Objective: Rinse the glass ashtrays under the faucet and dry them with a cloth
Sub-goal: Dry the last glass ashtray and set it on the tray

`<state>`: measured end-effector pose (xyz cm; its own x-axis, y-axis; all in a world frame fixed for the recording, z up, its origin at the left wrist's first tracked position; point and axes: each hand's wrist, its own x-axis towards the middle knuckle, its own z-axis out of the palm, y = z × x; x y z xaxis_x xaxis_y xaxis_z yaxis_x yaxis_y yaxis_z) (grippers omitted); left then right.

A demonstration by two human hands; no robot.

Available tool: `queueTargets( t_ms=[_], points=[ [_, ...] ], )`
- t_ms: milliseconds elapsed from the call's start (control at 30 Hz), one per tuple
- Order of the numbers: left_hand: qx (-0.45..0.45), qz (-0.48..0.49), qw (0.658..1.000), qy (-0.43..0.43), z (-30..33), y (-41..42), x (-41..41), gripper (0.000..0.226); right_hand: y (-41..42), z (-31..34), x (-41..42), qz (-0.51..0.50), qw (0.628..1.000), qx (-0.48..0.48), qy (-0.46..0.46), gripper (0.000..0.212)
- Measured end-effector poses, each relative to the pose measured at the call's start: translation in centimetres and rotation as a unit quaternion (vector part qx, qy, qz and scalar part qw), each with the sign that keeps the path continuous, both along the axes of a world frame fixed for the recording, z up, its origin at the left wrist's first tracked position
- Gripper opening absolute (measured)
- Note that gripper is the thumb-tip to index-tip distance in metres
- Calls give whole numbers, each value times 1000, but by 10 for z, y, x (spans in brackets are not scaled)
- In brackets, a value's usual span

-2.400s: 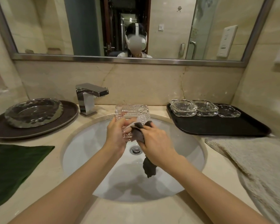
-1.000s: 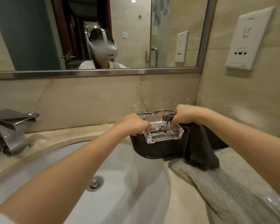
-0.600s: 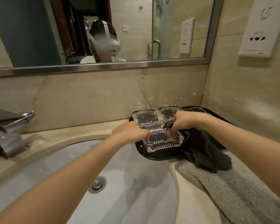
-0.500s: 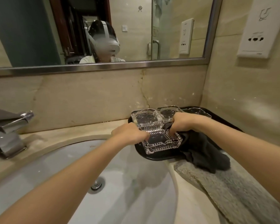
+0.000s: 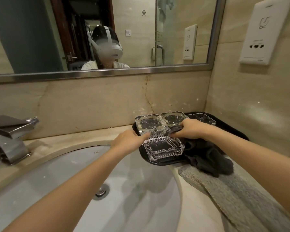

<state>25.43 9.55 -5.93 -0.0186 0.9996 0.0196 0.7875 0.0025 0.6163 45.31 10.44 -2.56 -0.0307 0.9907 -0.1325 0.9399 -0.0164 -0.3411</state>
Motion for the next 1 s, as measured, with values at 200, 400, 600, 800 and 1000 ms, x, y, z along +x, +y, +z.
queueTargets(
  t_ms=[200,400,600,800,1000],
  points=[
    [94,-46,986,-127,9,-13,-4,21,-23,32,1,-28,993,102,43,25],
    [41,-221,941,-254,38,-56,24,33,-54,66,-2,-47,919,233,314,11],
    [54,-257,910,-320,58,-89,64,43,-102,100,-17,-59,739,197,641,14],
    [80,-198,910,-356,65,-97,65,10,-140,91,6,-67,816,209,535,26],
    [-25,-241,911,-334,75,-117,58,14,-169,65,34,-92,881,134,444,20]
  ],
)
